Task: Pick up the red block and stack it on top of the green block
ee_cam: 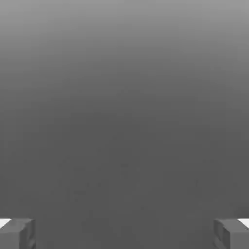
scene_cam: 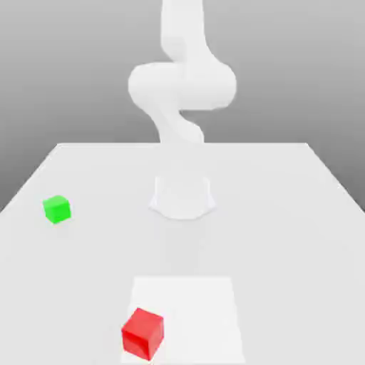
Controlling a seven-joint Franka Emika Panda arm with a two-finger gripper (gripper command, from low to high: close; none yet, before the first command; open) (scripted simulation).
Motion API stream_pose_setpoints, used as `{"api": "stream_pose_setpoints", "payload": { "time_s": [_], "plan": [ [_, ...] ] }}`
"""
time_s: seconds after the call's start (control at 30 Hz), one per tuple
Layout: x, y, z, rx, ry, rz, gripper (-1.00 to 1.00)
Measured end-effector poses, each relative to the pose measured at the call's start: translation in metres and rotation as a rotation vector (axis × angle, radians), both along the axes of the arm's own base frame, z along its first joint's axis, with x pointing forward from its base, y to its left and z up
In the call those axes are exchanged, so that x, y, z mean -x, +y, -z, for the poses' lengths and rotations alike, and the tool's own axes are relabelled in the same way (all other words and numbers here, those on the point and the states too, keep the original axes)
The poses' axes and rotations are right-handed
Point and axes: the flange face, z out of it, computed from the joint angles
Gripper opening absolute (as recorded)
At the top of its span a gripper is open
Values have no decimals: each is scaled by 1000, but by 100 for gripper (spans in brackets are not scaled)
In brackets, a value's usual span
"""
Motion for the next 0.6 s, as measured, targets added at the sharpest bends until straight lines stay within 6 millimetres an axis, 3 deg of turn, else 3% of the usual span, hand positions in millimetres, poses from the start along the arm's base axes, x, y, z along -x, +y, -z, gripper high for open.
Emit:
{"api": "stream_pose_setpoints", "payload": {
  "time_s": [0.13, 0.3, 0.47, 0.6],
  "plan": [
    [-48, -9, 70, -20, 121, 61, 0],
    [-88, -23, 162, -48, 266, 135, 0],
    [-107, -38, 259, -79, 410, 209, 0],
    [-108, -50, 337, -108, 524, 272, 0]
  ]
}}
